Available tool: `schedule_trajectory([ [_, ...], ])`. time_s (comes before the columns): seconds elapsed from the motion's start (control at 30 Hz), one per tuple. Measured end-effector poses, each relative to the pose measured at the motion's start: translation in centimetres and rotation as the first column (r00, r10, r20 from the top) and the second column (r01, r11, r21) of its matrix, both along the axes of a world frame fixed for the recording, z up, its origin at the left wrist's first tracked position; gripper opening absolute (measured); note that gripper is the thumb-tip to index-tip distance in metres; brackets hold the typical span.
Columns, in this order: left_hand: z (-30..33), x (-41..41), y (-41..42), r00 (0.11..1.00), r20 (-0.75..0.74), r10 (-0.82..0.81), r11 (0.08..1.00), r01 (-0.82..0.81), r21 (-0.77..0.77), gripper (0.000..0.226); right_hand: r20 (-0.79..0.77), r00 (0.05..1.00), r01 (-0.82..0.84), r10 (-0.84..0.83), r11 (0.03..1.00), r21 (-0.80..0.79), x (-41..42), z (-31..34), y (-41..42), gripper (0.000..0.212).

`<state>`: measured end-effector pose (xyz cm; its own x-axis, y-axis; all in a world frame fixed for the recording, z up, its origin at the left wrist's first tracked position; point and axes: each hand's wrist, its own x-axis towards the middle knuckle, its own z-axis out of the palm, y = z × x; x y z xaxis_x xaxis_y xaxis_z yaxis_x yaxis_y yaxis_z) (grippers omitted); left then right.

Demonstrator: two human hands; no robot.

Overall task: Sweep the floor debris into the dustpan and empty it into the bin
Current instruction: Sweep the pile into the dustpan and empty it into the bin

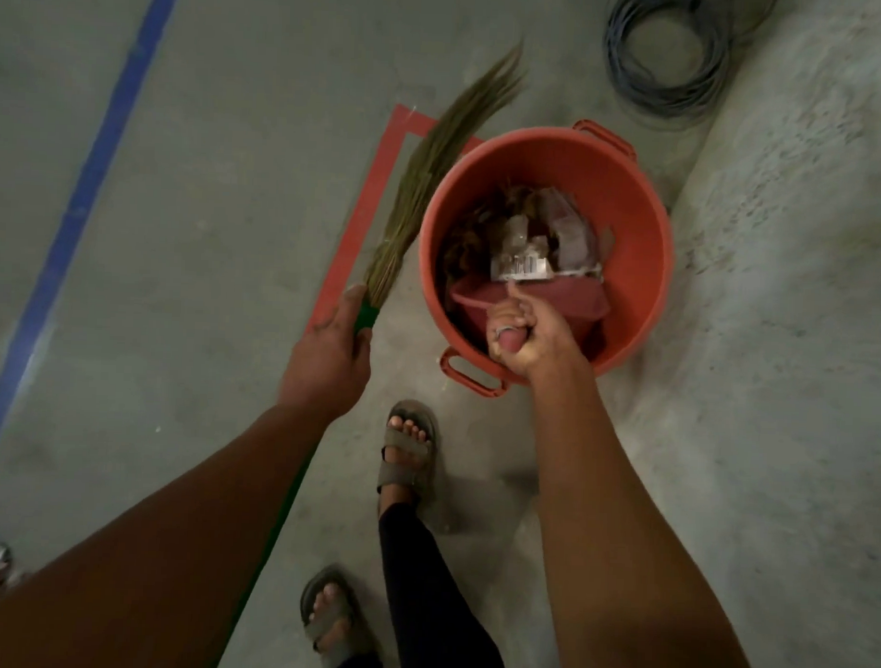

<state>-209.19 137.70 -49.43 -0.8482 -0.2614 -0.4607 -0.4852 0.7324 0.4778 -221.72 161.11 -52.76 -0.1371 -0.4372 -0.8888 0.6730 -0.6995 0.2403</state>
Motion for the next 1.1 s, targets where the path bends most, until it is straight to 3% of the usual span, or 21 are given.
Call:
schedule_trajectory([
  [0.13,1.7,2.4,-0.9,0.998,-0.035,0.049,0.999,-0.048,0.012,0.06,-0.068,0.997,0.02,-0.031,0.988,-0.156,3.3,4.4,0.3,0.053],
  [0.43,5.8,12.4,-5.2,0.981,-0.107,0.16,0.987,-0.158,0.021,0.058,-0.272,0.96,0.003,-0.065,0.975,-0.223,9.1,13.3,-5.1,0.055],
  [0.57,7.4,19.1,-8.6,0.97,-0.133,0.204,0.979,-0.205,0.009,0.056,-0.419,0.908,-0.134,0.026,0.963,-0.232,13.4,15.4,-11.2,0.049],
  [0.7,9.0,25.8,-11.9,0.951,-0.129,0.282,0.959,-0.283,0.012,0.056,-0.461,0.877,-0.288,0.137,0.917,-0.276,18.7,16.9,-17.6,0.042],
  [0.83,10.2,33.7,-15.6,0.913,-0.089,0.399,0.917,-0.4,0.008,0.058,-0.517,0.794,-0.464,0.32,0.868,-0.176,26.2,18.2,-24.6,0.047],
  [1.1,9.1,49.3,-21.8,0.814,-0.007,0.58,0.814,-0.58,0.022,0.062,-0.559,0.582,-0.748,0.59,0.658,-0.084,39.9,19.0,-36.3,0.039],
])
